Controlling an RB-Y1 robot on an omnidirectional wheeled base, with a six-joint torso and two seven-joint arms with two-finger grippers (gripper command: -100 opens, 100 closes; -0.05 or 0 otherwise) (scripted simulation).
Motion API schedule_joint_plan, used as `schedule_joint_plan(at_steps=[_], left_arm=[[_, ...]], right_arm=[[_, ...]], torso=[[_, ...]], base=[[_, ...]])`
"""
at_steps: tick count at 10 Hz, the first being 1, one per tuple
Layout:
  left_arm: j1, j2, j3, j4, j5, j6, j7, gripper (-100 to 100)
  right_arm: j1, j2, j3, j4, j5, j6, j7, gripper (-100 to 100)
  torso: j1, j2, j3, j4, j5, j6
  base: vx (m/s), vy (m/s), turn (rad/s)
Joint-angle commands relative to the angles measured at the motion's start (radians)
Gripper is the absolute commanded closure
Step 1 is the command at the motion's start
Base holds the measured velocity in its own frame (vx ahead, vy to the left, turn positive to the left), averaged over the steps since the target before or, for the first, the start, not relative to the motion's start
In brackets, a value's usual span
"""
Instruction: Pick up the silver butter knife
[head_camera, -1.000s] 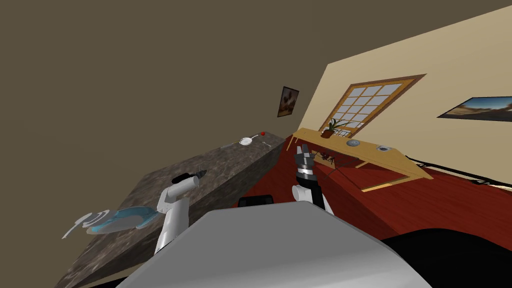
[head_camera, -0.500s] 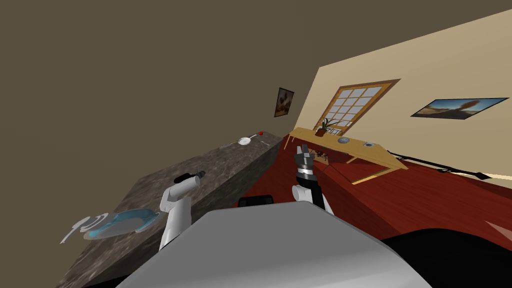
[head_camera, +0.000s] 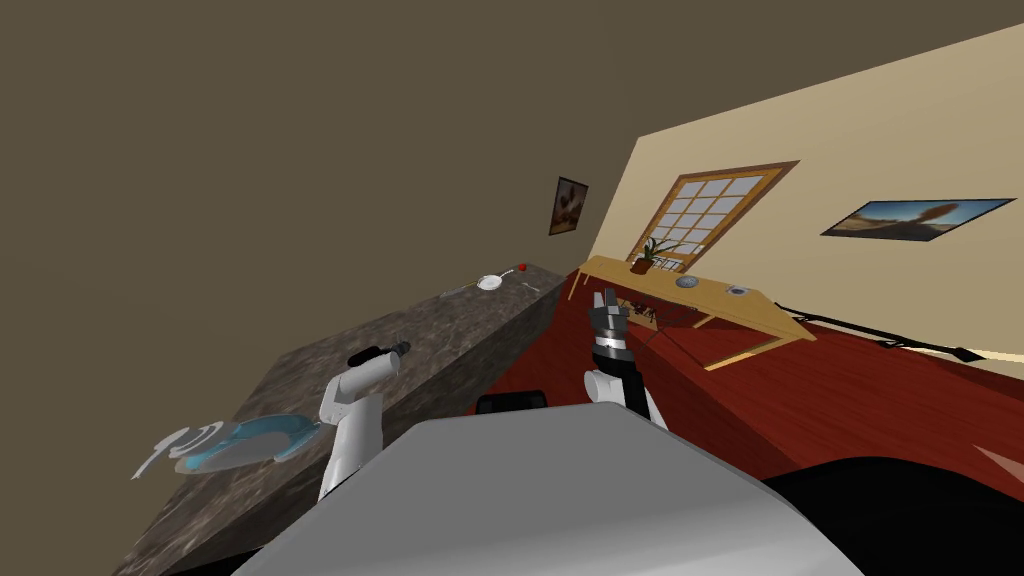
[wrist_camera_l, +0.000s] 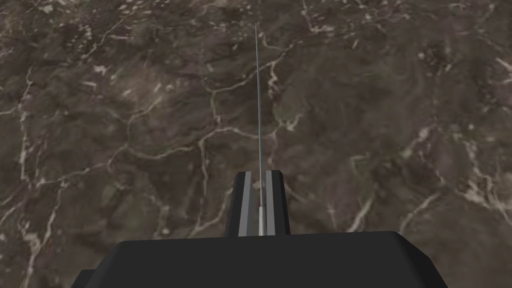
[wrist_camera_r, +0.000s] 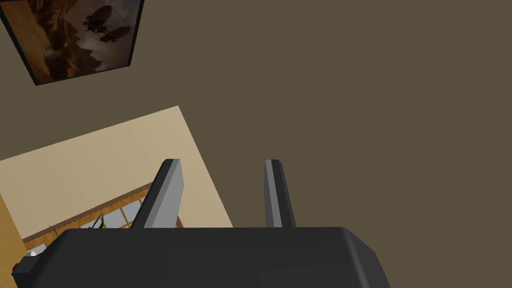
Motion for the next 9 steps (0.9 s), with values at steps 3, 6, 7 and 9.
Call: schedule_joint_plan(at_steps=[3, 6, 7, 9], left_arm=[[0.024, 0.026, -0.026, -0.028, 0.066, 0.015, -0.043, 100], [0.046, 0.053, -0.050, -0.051, 0.133, 0.028, -0.082, 100], [0.051, 0.060, -0.056, -0.057, 0.150, 0.032, -0.091, 100], [0.048, 0.056, -0.053, -0.055, 0.140, 0.031, -0.086, 0]], right_arm=[[0.000, 0.000, 0.000, 0.000, 0.000, 0.000, 0.000, 0], [0.000, 0.000, 0.000, 0.000, 0.000, 0.000, 0.000, 0], [0.000, 0.000, 0.000, 0.000, 0.000, 0.000, 0.000, 0], [0.000, 0.000, 0.000, 0.000, 0.000, 0.000, 0.000, 0]], torso=[[-0.005, -0.004, -0.002, -0.001, -0.001, -0.001], [-0.005, -0.003, -0.002, 0.000, -0.001, -0.001], [-0.005, -0.003, -0.002, 0.000, -0.001, -0.001], [-0.002, -0.002, -0.001, 0.000, -0.001, -0.001]], base=[[0.067, -0.067, 0.196], [0.057, -0.073, 0.171], [0.054, -0.058, 0.170], [0.013, -0.016, 0.015]])
